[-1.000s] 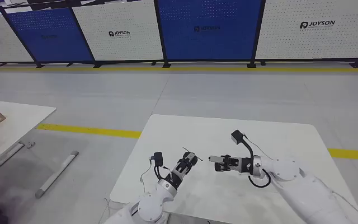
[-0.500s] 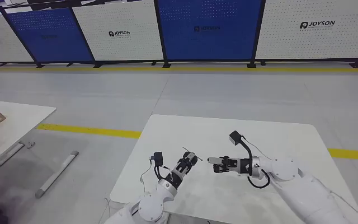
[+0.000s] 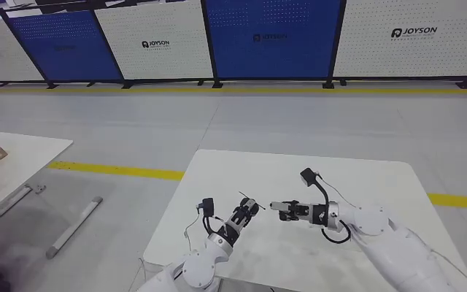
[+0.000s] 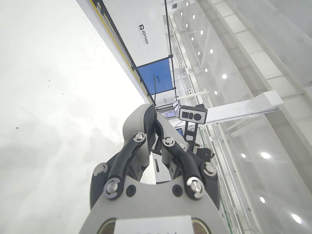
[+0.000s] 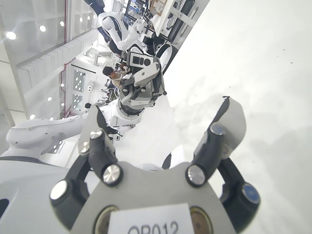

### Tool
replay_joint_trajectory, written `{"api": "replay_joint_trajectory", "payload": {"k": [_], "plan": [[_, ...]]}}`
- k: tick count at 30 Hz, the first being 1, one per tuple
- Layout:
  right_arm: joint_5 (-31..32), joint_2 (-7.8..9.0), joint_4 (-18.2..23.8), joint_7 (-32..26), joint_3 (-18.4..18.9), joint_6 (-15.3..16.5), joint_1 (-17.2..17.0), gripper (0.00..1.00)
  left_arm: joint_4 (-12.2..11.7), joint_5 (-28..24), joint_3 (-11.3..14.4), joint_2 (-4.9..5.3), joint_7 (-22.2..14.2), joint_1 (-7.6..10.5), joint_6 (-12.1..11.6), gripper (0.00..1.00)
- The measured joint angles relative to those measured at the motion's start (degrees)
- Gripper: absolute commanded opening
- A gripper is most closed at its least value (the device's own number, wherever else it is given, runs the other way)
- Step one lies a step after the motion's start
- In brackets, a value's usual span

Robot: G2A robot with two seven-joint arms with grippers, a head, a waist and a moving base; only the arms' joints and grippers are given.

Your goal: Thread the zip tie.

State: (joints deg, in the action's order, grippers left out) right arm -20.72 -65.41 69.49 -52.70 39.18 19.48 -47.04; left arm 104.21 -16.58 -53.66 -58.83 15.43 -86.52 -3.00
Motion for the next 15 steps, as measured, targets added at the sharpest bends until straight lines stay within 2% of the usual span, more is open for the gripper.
{"api": "replay_joint_trajectory", "payload": {"k": [3, 12, 15], "plan": [[1.2, -0.55, 0.0, 0.6, 0.2, 0.0, -0.3, 1.0, 0.0, -0.9, -0.1, -0.14, 0.3, 0.05, 0.1, 0.0], [1.1, -0.54, 0.1, 0.8, 0.2, 0.0, -0.4, 1.0, 0.0, -0.8, -0.1, -0.13, 0.3, 0.05, 0.1, 0.0], [-1.0, -0.59, 1.2, 0.0, 0.8, 0.0, -1.4, 1.0, -0.1, -1.1, -0.1, -0.29, -0.1, 0.15, 0.2, 0.0]]}}
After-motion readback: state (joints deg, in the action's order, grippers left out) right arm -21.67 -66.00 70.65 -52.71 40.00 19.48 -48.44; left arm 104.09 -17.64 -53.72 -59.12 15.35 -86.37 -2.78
